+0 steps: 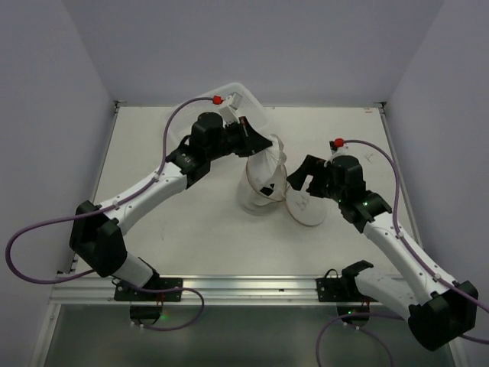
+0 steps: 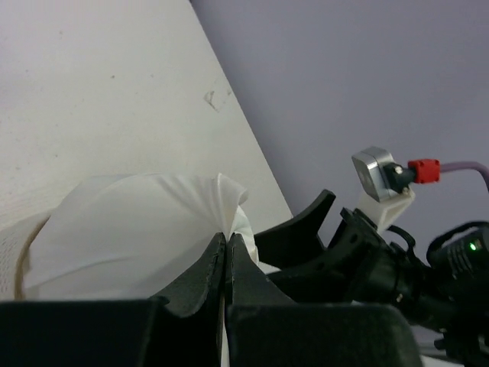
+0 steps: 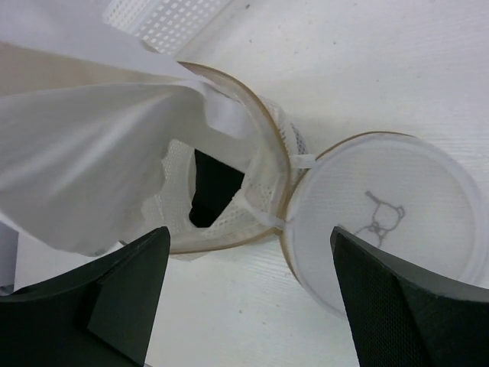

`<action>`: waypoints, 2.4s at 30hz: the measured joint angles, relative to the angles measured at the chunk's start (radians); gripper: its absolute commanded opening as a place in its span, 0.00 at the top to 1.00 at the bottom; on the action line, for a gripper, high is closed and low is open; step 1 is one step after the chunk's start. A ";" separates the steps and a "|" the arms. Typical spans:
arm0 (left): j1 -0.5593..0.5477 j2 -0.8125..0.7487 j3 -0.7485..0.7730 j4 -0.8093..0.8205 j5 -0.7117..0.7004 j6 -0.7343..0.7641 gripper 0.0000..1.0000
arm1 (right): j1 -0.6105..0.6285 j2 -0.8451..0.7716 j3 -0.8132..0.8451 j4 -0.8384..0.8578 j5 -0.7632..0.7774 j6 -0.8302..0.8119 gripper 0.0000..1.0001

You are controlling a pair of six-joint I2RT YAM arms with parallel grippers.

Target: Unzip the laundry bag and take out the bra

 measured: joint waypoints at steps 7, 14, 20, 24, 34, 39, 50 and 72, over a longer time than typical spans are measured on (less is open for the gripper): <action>-0.002 -0.006 0.053 0.034 0.172 0.079 1.00 | -0.055 -0.098 -0.007 -0.044 0.003 -0.047 0.11; 0.005 -0.057 0.123 -0.008 0.172 0.169 1.00 | -0.056 -0.208 -0.006 -0.050 0.055 -0.049 0.11; 0.072 -0.055 0.354 -0.101 0.129 0.204 1.00 | -0.057 -0.213 -0.004 -0.053 0.072 -0.049 0.11; 0.154 -0.031 0.505 -0.150 0.099 0.212 1.00 | -0.058 -0.213 -0.004 -0.056 0.072 -0.049 0.11; 0.381 0.099 0.595 -0.199 -0.067 0.188 1.00 | -0.060 -0.197 -0.003 -0.058 0.030 -0.048 0.11; 0.436 0.200 0.589 -0.193 -0.170 0.158 1.00 | -0.061 -0.155 -0.003 -0.058 -0.018 -0.049 0.11; 0.450 0.335 0.601 -0.100 -0.277 0.076 1.00 | -0.061 -0.122 -0.003 -0.043 -0.074 -0.049 0.11; 0.451 0.584 0.352 0.001 -0.416 -0.074 0.21 | -0.061 0.019 0.000 -0.029 -0.090 -0.079 0.11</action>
